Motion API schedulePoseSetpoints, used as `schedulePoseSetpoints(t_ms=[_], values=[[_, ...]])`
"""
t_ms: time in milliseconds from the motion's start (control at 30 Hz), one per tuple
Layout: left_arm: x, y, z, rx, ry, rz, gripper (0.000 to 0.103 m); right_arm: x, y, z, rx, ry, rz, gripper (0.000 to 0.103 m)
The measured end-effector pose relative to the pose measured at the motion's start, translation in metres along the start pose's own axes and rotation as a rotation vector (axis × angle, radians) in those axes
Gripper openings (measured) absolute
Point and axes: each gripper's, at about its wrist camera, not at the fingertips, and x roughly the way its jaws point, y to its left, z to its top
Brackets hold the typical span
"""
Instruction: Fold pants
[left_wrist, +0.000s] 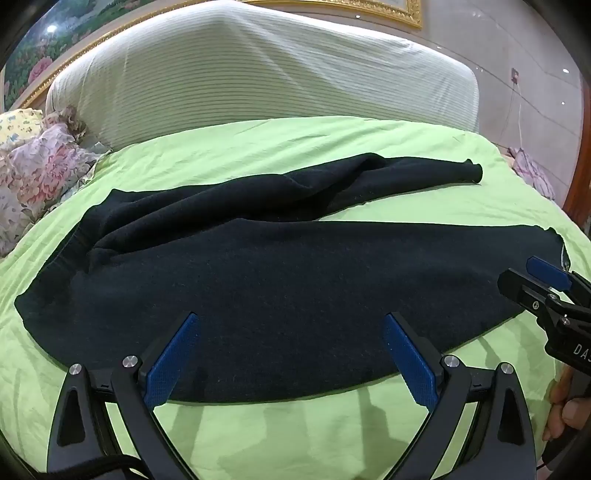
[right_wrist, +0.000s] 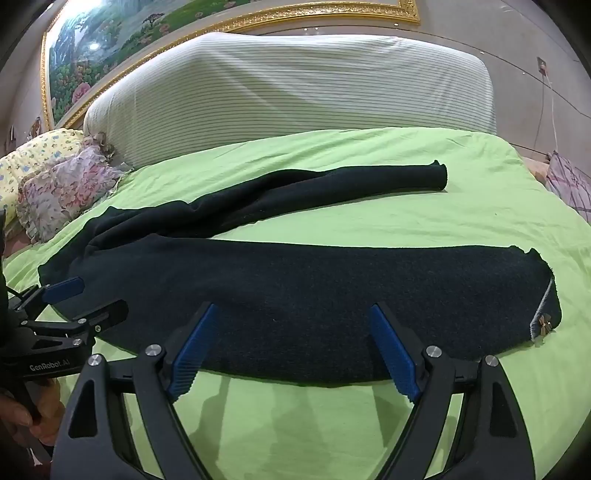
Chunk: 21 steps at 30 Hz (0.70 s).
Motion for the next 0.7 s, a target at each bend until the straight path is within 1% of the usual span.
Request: schedulePoseSetpoints(t_ms=[267, 300, 533, 600, 700], values=[[-0.001, 0.0, 0.0, -0.004, 0.004, -0.003, 0.099, -0.001, 0.0, -0.001, 0.001, 0.0, 0.002, 0.084], [0.003, 0.007, 0.0, -0.005, 0.005, -0.008, 0.099, -0.001, 0.0, -0.002, 0.001, 0.0, 0.002, 0.084], [0.0, 0.013, -0.002, -0.011, 0.007, -0.014, 0.099, -0.001, 0.0, -0.001, 0.002, 0.002, -0.001, 0.084], [0.004, 0.004, 0.001, -0.004, 0.0, -0.005, 0.099, -0.001, 0.0, -0.001, 0.003, 0.002, -0.001, 0.085], [0.003, 0.004, 0.002, -0.007, 0.001, -0.007, 0.099, 0.001, 0.0, -0.002, 0.008, -0.002, -0.001, 0.085]])
